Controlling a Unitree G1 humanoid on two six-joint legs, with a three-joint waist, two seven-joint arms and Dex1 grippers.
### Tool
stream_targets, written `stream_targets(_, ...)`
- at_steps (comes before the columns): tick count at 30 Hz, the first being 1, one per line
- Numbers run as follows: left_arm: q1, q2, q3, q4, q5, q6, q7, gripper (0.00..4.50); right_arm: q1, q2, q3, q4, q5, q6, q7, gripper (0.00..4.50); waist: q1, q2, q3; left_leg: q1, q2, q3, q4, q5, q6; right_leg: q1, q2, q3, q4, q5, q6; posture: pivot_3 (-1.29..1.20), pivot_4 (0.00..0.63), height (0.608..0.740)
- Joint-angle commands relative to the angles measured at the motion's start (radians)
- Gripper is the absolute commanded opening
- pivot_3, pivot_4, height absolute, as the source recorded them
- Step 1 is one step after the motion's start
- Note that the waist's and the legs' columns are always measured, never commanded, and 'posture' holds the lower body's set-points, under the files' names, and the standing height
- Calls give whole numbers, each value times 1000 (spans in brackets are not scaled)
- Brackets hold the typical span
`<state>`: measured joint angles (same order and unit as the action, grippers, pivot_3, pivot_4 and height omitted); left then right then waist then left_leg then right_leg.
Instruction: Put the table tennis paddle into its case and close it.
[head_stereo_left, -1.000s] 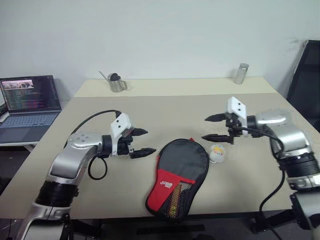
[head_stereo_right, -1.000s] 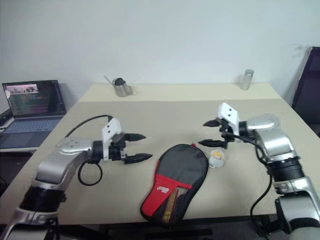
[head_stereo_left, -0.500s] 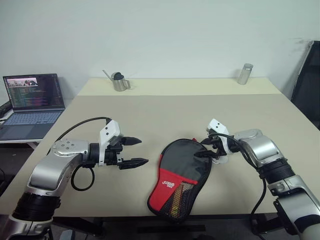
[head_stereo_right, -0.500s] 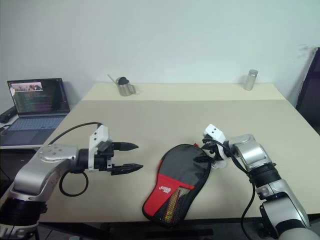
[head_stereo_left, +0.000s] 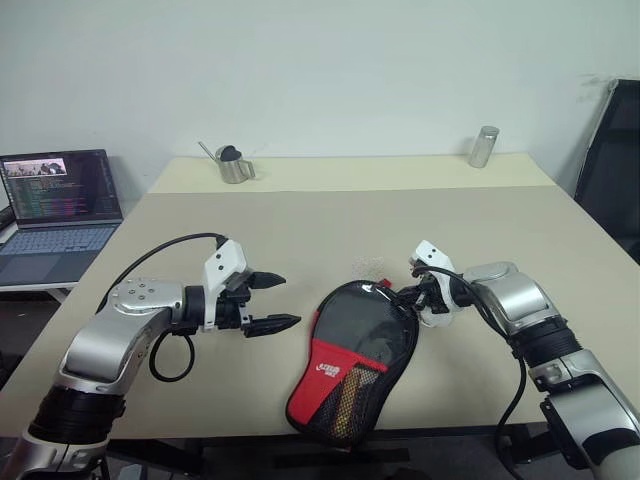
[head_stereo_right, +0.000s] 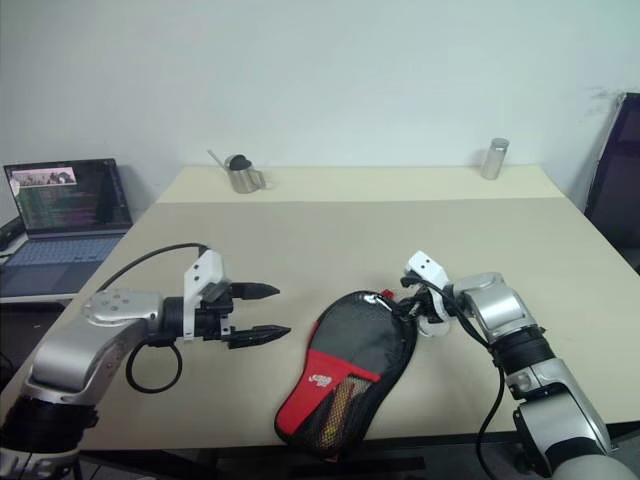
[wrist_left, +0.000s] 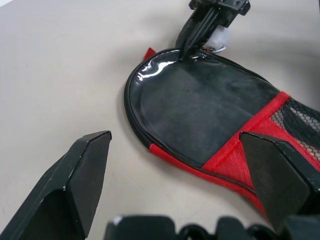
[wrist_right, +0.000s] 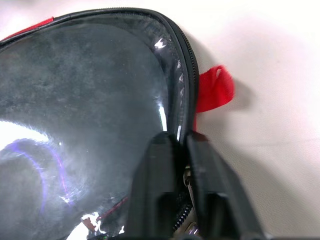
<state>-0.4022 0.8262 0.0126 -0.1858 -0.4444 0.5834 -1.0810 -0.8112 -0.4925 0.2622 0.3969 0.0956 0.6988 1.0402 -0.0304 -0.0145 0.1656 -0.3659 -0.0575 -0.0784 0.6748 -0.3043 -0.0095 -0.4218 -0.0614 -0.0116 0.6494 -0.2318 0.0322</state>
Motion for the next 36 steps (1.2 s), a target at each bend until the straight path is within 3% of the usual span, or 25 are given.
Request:
stream_targets(1, -8, 5, 11, -20, -5, -8, 1, 4500, -30, 13, 10, 25, -21, -62, -9, 11, -1, 0, 0, 0, 0, 0, 0, 0, 0, 0, 0, 0, 0, 0, 0, 0, 150, 740)
stream_targets(7, -18, -2, -1, -3, 8, -17, 7, 4500, -110, 54, 31, 158, -85, -251, -29, 11, -7, 0, 0, 2, 1, 1, 0, 0, 0, 0, 1, 2, 2, 0, 0, 0, 150, 740)
stream_targets(18, -29, -12, -19, -2, 36, -25, 20, 4500, -351, 175, 31, 648, -212, -579, -142, 11, -8, 0, 0, 2, 0, 2, 1, 0, 0, -1, 1, 2, 5, 0, 0, 0, 150, 740)
stream_targets(30, -17, -15, -15, -9, 32, -24, 25, 4500, -424, 207, -28, 791, -227, -653, -213, 11, -9, 1, 0, 2, 0, 1, 1, 0, -1, -2, 1, 3, 7, 0, -1, 0, 150, 740)
stream_targets(36, -57, -37, -38, 23, 42, -37, 16, 4500, -417, 199, -41, 763, -230, -657, -185, 2004, -9, 1, 1, 2, 0, 1, 1, 0, -1, -2, 1, 3, 7, 0, -1, 0, 150, 740)
